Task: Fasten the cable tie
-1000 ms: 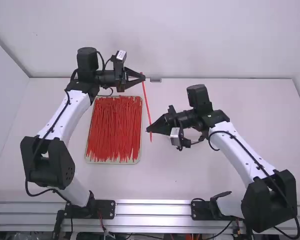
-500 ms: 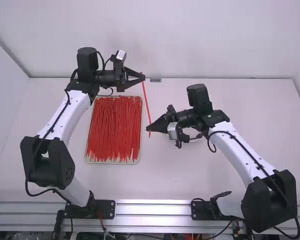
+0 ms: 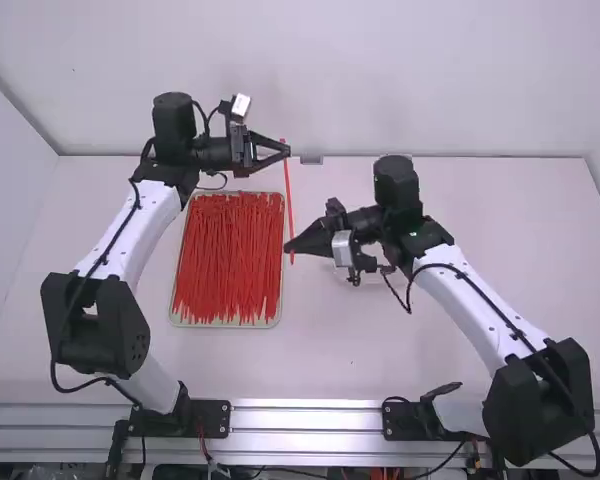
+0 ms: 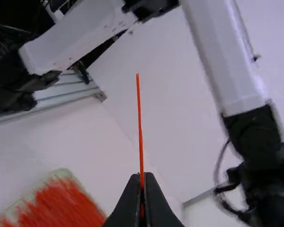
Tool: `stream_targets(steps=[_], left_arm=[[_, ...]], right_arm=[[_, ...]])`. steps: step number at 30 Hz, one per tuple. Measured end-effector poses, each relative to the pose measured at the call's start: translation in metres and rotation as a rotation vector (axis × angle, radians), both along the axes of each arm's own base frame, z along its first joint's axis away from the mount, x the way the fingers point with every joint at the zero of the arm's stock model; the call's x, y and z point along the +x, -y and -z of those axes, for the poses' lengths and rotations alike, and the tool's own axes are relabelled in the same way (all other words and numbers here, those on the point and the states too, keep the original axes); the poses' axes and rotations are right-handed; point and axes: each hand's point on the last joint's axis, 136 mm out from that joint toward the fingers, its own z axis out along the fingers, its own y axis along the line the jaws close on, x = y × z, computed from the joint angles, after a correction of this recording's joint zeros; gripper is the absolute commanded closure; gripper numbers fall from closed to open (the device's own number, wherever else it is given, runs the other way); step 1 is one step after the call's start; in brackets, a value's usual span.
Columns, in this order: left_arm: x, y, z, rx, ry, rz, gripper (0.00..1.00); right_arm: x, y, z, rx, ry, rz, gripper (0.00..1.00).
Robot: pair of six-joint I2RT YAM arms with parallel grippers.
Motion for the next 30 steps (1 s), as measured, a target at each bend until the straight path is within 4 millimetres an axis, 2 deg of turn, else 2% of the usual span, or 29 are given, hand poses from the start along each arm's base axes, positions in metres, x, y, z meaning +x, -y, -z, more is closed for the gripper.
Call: stream_targets(steps=[5, 11, 15, 22, 27, 30], left_arm=[[0.007, -0.001, -0.008, 0.033, 0.189, -0.017, 0.98], [0.007, 0.003, -0.022, 0.053, 0.419, -0.003, 0.98], [0.006, 0.004, -0.027, 0.056, 0.483, 0.007, 0.98], [-0.002, 0.006, -0.034, 0.07, 0.675, 0.056, 0.98], [-0.005, 0.007, -0.035, 0.098, 0.835, 0.08, 0.98], [-0.005, 0.007, -0.035, 0.113, 0.899, 0.082, 0.98]], right_arm=[[0.006, -0.002, -0.034, 0.017, -0.044, 0.013, 1.0], [0.015, -0.02, -0.068, 0.015, -0.36, 0.115, 1.0], [0.02, -0.018, -0.083, 0.035, -0.487, 0.14, 1.0], [0.038, -0.018, -0.093, 0.04, -0.817, 0.2, 1.0], [0.05, -0.02, -0.086, 0.0, -1.079, 0.226, 1.0], [0.051, -0.02, -0.083, -0.022, -1.14, 0.222, 1.0]])
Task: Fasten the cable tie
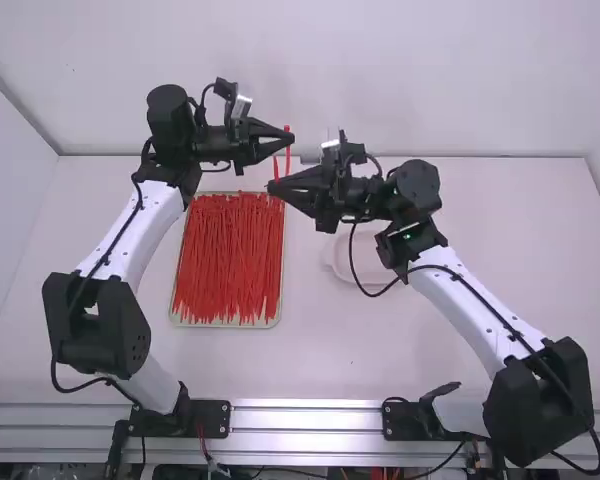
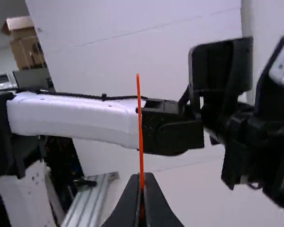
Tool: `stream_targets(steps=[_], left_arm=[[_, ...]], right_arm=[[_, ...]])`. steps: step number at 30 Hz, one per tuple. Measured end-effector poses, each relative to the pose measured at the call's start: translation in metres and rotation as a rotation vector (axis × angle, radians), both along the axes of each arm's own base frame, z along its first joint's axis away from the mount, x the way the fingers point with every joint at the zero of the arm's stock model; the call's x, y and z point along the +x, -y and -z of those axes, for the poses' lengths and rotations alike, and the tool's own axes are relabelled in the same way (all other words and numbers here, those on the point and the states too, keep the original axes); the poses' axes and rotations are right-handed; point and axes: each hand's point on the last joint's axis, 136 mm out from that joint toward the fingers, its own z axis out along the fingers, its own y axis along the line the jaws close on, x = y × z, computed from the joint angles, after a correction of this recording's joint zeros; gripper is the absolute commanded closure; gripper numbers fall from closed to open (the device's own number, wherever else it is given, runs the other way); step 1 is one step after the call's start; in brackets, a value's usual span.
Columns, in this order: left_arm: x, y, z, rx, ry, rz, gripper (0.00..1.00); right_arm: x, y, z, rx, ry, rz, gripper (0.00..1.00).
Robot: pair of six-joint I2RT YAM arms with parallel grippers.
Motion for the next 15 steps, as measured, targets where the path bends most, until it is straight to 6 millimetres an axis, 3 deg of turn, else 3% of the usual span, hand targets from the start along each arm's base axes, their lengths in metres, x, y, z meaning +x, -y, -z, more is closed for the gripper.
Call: stream_targets(steps=[15], left_arm=[[-0.001, 0.0, -0.003, 0.015, 0.117, 0.007, 0.99]], right_arm=[[-0.005, 0.002, 0.022, -0.079, -0.131, -0.071, 1.0]])
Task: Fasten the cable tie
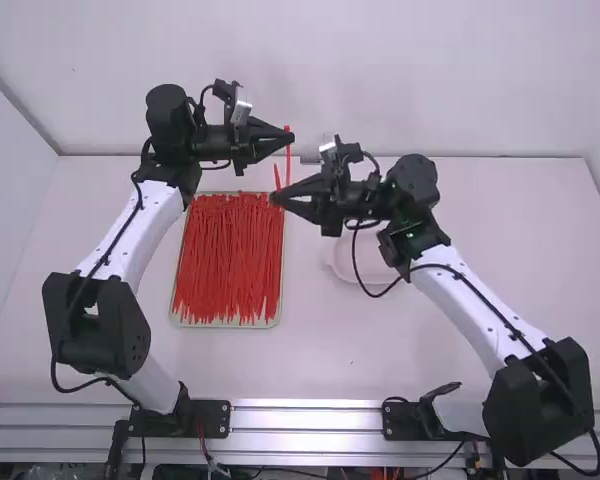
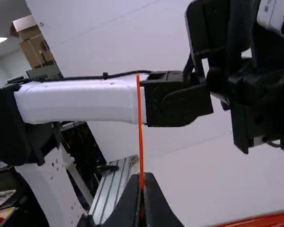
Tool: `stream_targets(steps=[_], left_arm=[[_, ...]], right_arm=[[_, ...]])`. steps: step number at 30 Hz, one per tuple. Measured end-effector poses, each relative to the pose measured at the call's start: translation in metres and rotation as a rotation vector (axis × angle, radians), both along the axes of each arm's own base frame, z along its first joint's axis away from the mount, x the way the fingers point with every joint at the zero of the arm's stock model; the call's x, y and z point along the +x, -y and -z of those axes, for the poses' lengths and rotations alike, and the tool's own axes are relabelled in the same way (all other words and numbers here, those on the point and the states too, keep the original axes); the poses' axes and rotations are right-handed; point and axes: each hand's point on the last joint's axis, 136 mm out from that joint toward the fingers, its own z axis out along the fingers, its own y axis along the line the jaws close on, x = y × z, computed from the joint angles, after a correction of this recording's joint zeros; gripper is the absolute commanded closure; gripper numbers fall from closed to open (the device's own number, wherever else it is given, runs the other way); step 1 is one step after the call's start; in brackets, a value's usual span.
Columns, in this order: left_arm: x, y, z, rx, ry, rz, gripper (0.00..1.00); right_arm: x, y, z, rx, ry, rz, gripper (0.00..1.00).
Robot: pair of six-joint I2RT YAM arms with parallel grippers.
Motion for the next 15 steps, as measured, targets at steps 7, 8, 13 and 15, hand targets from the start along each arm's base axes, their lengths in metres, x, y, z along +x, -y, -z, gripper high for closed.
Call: stream_targets(steps=[7, 8, 13, 15], left_arm=[[-0.021, 0.003, -0.002, 0.012, 0.112, 0.123, 0.99], [-0.025, 0.003, -0.001, 0.014, 0.135, 0.147, 0.98], [-0.028, 0.003, -0.001, 0.018, 0.182, 0.165, 0.98], [-0.028, 0.003, -0.002, 0.02, 0.209, 0.164, 0.98]], right_arm=[[-0.001, -0.003, 0.012, -0.038, -0.062, -0.013, 1.0], [0.0, -0.002, 0.012, -0.037, -0.063, -0.011, 1.0], [0.009, 0.003, 0.011, -0.033, -0.113, 0.026, 1.0], [0.012, 0.003, 0.01, -0.03, -0.16, 0.042, 1.0]])
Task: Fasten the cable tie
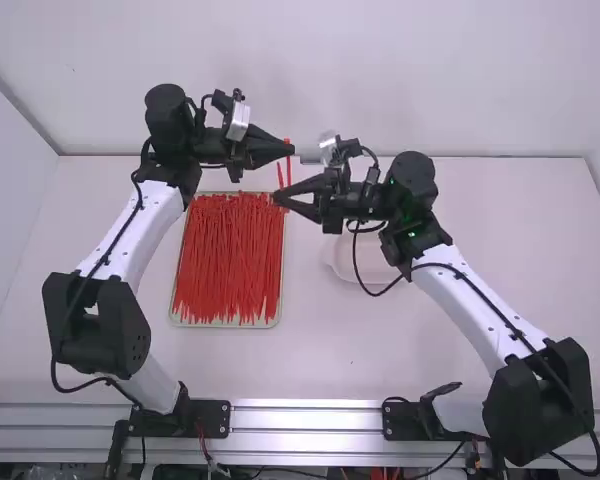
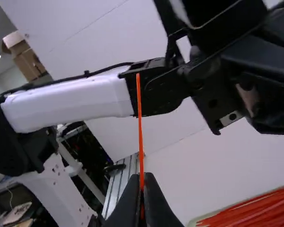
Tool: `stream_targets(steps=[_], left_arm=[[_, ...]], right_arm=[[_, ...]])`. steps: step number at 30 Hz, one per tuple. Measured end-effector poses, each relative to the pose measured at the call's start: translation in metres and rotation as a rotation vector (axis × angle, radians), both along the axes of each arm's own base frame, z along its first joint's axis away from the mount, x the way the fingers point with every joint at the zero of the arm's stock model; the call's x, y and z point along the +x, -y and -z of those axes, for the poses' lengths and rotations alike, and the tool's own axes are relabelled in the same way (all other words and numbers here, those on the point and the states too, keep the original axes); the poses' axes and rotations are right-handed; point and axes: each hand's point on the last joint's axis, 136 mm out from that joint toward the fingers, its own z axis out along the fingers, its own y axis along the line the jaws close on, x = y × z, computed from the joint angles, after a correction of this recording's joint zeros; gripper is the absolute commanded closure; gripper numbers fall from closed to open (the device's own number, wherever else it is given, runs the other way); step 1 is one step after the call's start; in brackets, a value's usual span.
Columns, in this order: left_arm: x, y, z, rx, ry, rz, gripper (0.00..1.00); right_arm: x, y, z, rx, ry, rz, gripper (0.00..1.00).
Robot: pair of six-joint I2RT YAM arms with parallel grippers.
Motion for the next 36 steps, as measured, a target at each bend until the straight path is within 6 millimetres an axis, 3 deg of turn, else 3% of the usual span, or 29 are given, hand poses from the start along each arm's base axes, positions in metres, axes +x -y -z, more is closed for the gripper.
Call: stream_targets(steps=[19, 26, 36], left_arm=[[0.009, 0.0, -0.008, -0.004, 0.212, -0.054, 0.98], [-0.003, 0.0, -0.017, -0.012, 0.338, 0.002, 0.98], [-0.007, -0.002, -0.019, -0.011, 0.377, 0.024, 0.98]], right_arm=[[0.017, 0.001, -0.002, 0.024, -0.206, 0.086, 1.0], [0.018, 0.001, -0.003, 0.026, -0.222, 0.088, 1.0], [0.022, 0.002, -0.003, 0.032, -0.229, 0.11, 1.0]])
